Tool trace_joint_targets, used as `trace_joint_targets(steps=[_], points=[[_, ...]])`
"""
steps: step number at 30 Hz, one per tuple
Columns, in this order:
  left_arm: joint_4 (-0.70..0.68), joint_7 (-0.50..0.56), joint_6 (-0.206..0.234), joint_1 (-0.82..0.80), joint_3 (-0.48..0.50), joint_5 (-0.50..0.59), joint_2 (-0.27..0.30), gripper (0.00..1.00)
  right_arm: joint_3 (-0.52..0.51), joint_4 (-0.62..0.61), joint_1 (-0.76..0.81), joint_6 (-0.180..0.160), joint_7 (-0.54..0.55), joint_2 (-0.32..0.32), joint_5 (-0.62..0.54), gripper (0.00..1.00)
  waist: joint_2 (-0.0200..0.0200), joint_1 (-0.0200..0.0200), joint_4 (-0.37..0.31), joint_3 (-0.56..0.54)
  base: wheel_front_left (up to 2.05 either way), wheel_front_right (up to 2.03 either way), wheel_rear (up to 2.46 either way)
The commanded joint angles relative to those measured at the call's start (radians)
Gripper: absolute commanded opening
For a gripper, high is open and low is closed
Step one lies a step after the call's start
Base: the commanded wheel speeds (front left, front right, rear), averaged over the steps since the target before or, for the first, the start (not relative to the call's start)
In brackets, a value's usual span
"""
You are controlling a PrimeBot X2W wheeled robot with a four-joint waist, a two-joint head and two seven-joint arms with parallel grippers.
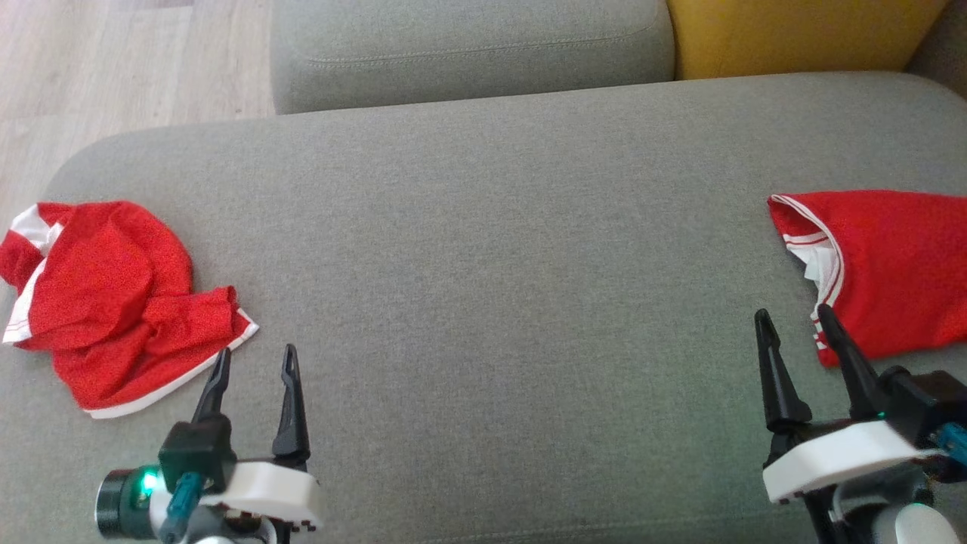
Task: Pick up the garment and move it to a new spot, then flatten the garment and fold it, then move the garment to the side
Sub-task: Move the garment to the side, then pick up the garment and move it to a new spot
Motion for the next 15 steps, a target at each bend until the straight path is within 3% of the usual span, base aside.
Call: trace_joint_targets(steps=[1, 15], points=[[-0.034, -0.002, 0.006, -0.037, 0.032, -0.004, 0.020, 1.00, 0.019, -0.044, -0.024, 0.003, 0.000, -0.003, 0.006, 1.00, -0.0001, 0.0000, -0.001, 0.000, 0.00, 0.00, 0.00], [-0.036, 0.000, 0.010, -0.047, 0.024, -0.007, 0.024, 1.00, 0.014, -0.048, -0.027, 0.003, -0.001, 0.000, 0.009, 1.00, -0.0001, 0.0000, 0.004, 0.007, 0.00, 0.00, 0.00]])
